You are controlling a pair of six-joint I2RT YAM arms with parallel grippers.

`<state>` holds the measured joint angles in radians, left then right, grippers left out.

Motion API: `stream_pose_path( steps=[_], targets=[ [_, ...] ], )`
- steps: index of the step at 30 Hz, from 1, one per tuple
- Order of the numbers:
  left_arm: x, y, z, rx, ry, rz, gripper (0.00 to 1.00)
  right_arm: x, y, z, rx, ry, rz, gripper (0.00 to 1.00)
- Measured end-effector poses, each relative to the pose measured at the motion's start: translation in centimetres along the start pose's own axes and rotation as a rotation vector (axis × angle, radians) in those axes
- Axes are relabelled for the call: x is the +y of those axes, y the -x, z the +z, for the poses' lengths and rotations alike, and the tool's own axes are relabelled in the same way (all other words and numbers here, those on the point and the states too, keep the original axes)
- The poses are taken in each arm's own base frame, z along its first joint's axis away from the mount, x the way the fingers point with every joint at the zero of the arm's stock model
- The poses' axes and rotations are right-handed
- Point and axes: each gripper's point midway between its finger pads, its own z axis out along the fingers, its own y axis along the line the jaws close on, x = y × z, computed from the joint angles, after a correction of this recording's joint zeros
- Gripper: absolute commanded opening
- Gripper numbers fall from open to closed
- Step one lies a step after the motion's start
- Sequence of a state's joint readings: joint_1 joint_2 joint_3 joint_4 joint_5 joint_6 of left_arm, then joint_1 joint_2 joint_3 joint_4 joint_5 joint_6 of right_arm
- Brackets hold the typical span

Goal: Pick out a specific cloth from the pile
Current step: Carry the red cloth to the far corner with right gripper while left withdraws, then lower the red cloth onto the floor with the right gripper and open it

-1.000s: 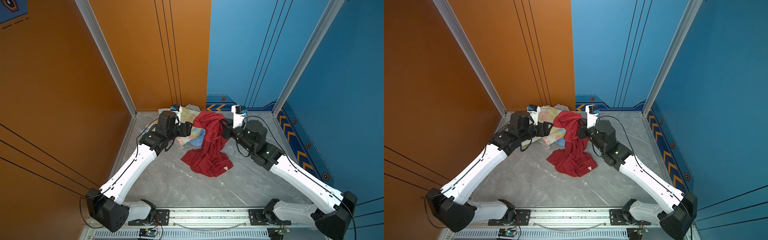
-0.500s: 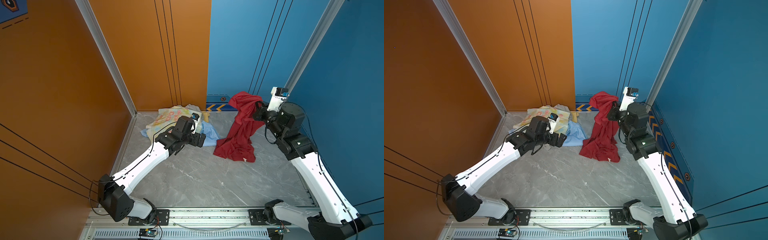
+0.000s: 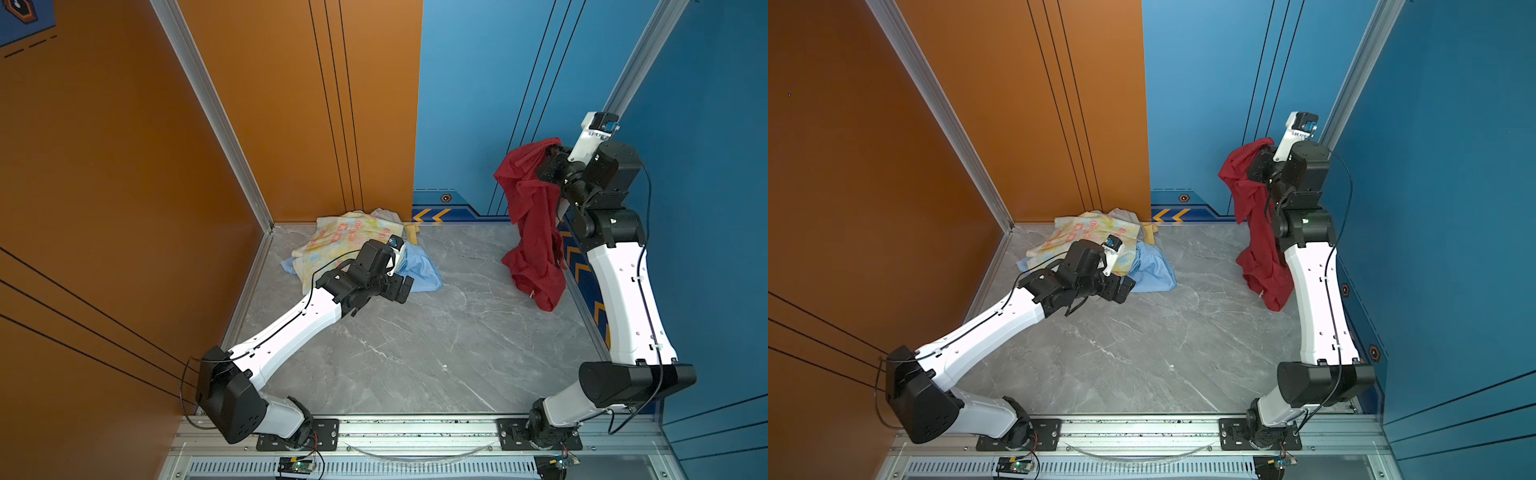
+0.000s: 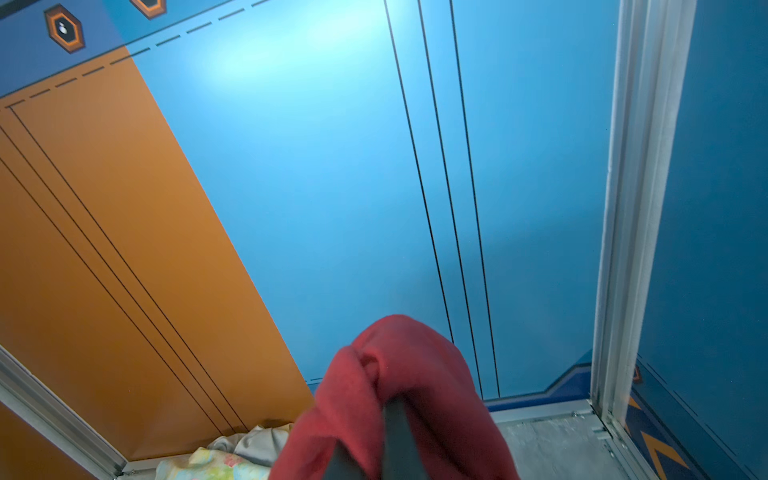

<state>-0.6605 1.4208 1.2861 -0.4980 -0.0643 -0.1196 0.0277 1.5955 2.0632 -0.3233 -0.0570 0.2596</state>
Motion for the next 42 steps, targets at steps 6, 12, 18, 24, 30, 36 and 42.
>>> stream_pose_path(
  steps=[6, 12, 18, 24, 30, 36, 42],
  targets=[
    [0.2, -0.1, 0.1, 0.003, 0.003, -0.002, 0.98, -1.0, 3.2, 0.1, -0.067, -0.007, -0.026, 0.00],
    [0.8, -0.2, 0.2, 0.006, 0.014, -0.013, 0.98, -4.9, 2.0, 1.9, -0.040, -0.075, -0.034, 0.00],
    [1.2, -0.5, 0.9, 0.022, 0.023, -0.021, 0.98, -7.8, -1.7, 3.6, 0.045, -0.129, -0.048, 0.00],
    [2.0, -0.5, 1.1, 0.023, 0.036, -0.041, 0.98, -10.2, -3.3, 5.6, 0.070, -0.165, -0.051, 0.00],
    [2.2, -0.6, 1.2, 0.022, 0.040, -0.047, 0.98, -12.5, -4.1, 9.3, 0.042, -0.181, -0.055, 0.00],
    [3.1, -0.5, 1.2, 0.018, 0.053, -0.079, 0.99, -14.2, -5.7, 11.3, 0.054, -0.196, -0.030, 0.00],
    [3.8, -0.3, 1.3, 0.007, 0.058, -0.110, 0.99, -14.2, -8.2, 9.6, 0.106, -0.206, 0.001, 0.00]
  ],
)
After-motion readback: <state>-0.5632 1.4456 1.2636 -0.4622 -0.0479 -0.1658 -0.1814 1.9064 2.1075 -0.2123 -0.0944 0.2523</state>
